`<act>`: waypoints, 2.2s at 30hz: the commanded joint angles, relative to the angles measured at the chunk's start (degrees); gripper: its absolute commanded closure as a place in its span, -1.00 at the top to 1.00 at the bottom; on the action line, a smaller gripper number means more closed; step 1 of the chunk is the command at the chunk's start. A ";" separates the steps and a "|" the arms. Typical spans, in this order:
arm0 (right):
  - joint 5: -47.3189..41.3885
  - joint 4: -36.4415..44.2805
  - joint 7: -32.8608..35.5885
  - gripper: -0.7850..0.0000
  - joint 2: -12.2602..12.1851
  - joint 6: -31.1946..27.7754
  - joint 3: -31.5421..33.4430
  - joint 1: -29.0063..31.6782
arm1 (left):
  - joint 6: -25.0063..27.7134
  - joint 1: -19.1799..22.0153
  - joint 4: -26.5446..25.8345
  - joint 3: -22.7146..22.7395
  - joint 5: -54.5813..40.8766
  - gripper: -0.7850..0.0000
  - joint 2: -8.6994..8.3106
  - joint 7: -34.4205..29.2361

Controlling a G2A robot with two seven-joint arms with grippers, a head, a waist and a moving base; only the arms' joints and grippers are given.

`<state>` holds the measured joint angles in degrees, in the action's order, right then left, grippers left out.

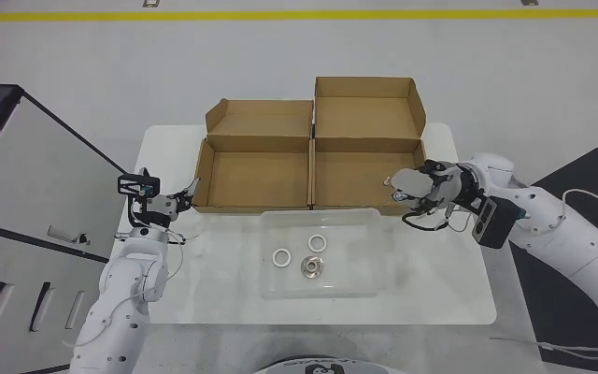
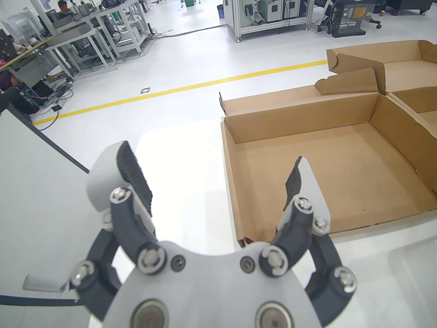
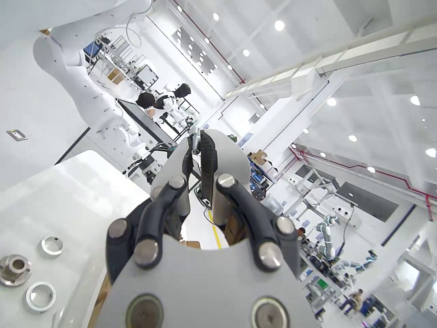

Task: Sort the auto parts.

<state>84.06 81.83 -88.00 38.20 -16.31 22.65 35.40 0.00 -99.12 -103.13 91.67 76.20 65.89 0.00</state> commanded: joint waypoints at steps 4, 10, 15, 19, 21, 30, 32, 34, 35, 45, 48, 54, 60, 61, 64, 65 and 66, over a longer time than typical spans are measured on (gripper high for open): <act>0.07 -0.03 0.00 -1.00 0.01 0.00 0.04 0.04 | 0.00 0.00 0.00 0.00 0.00 1.00 0.00 0.00; 0.07 -0.03 0.00 -1.00 0.01 0.00 0.04 0.04 | 0.00 0.00 0.00 0.00 0.00 1.00 0.00 0.00; 0.07 -0.03 0.00 -1.00 0.01 0.00 0.04 0.04 | 0.00 0.00 0.00 0.00 0.00 1.00 0.00 0.00; 0.07 -0.03 0.00 -1.00 0.01 0.00 0.04 0.04 | 0.00 0.00 0.00 0.00 0.00 1.00 0.00 0.00; 0.07 -0.03 0.00 -1.00 0.01 0.00 0.04 0.04 | 0.00 0.00 0.00 0.00 0.00 1.00 0.00 0.00; -3.23 3.44 0.50 -1.00 0.71 -0.47 3.75 1.43 | 0.00 0.00 0.00 0.00 0.00 1.00 0.00 0.00; -3.21 3.84 0.62 -1.00 1.02 -0.59 4.43 1.55 | 0.00 0.00 0.00 0.00 0.00 1.00 0.00 0.00; -3.34 4.17 0.61 -1.00 1.36 -0.58 5.03 1.65 | 0.00 0.00 0.00 0.00 0.00 1.00 0.00 0.00; -3.26 4.43 0.63 -1.00 1.55 -0.60 5.27 1.62 | 0.00 0.00 0.00 0.00 0.00 1.00 0.00 0.00; -1.01 5.41 1.41 -1.00 4.12 -1.39 5.35 -1.43 | 0.00 0.00 0.00 0.00 0.00 1.00 0.00 0.00; -0.36 5.17 1.48 -1.00 5.07 -1.46 4.64 -3.02 | 0.00 0.00 0.00 0.00 0.00 1.00 0.00 0.00; 0.31 3.81 1.19 -1.00 6.93 -1.17 2.62 -5.67 | 0.00 0.00 0.00 0.00 0.00 1.00 0.00 0.00; 1.58 2.17 0.81 -1.00 8.49 -0.79 0.72 -7.95 | 0.00 0.00 0.00 0.00 0.00 1.00 0.00 0.00; 1.57 1.97 0.68 -1.00 8.73 -0.66 0.52 -8.34 | 0.00 0.00 0.00 0.00 0.00 1.00 0.00 0.00; 1.49 1.44 0.35 -1.00 9.44 -0.33 -0.08 -9.45 | 0.00 0.00 0.00 0.00 0.00 1.00 0.00 0.00; 1.50 1.31 0.23 -1.00 9.68 -0.21 -0.25 -9.85 | 0.00 0.00 0.00 0.00 0.00 1.00 0.00 0.00; 1.48 1.19 0.07 -1.00 9.90 -0.05 -0.40 -10.25 | 0.00 0.00 0.00 0.00 0.00 1.00 0.00 0.00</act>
<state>85.56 83.09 -87.82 47.96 -16.47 22.35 25.45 0.00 -99.12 -103.13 91.67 76.20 65.89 0.00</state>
